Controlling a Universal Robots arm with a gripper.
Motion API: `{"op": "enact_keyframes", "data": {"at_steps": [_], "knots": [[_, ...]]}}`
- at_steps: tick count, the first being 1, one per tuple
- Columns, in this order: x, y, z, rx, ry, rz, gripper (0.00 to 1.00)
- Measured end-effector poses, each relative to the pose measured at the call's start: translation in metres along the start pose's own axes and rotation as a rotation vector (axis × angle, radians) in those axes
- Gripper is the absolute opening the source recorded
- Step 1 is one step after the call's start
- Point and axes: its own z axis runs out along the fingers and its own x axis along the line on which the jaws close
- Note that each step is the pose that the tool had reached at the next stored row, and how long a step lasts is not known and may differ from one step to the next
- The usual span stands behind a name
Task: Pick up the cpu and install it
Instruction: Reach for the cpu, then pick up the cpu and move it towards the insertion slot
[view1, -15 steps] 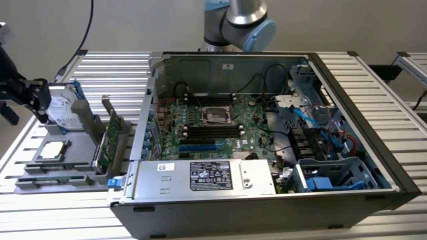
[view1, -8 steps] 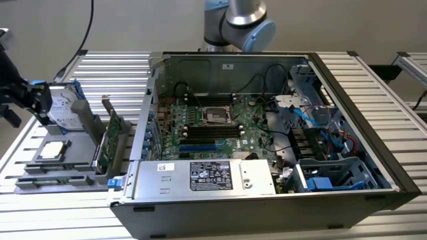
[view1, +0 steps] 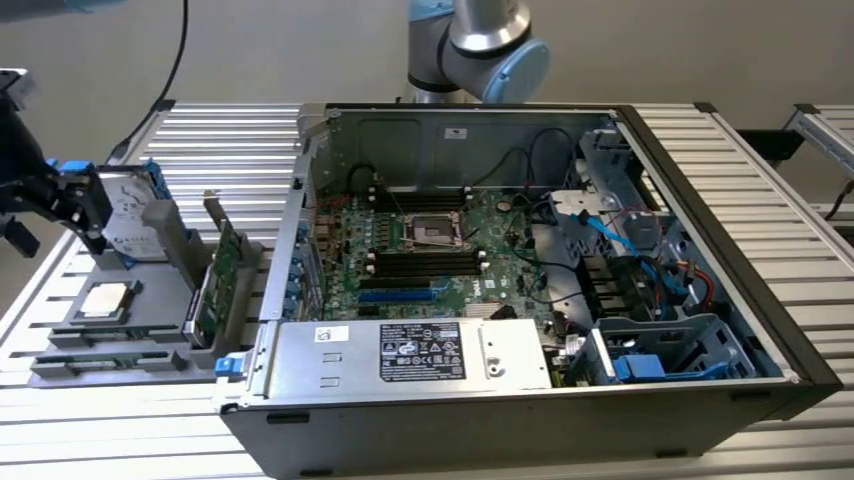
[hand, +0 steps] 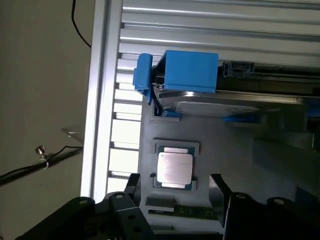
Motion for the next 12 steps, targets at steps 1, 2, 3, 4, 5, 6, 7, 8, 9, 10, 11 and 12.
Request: {"op": "enact_keyframes", "data": {"at_steps": [1,2,3,4,5,6,7,8,9,10,11,12], "knots": [[0.001,0.0001,0.0019,0.0017,0.0001,0.005,0.72],[0.003,0.0001,0.0038,0.0023,-0.0001,0.008,0.72],[0.004,0.0001,0.0057,0.0026,-0.0004,0.012,0.72],[0.005,0.0001,0.0077,0.0025,-0.0008,0.017,0.72],[0.005,0.0,0.0095,0.0024,-0.0011,0.023,0.72],[0.005,-0.0002,0.0112,0.0022,-0.0013,0.031,0.72],[0.005,-0.0004,0.013,0.0017,-0.0023,0.043,0.72],[0.005,-0.0006,0.0148,0.001,-0.0036,0.055,0.72],[0.005,-0.0012,0.0167,0.0007,-0.0049,0.066,0.72],[0.005,-0.0019,0.0184,0.0004,-0.0062,0.075,0.72],[0.005,-0.0029,0.0201,0.0001,-0.0075,0.082,0.72],[0.005,-0.0042,0.0219,-0.0002,-0.0088,0.087,0.72]]}}
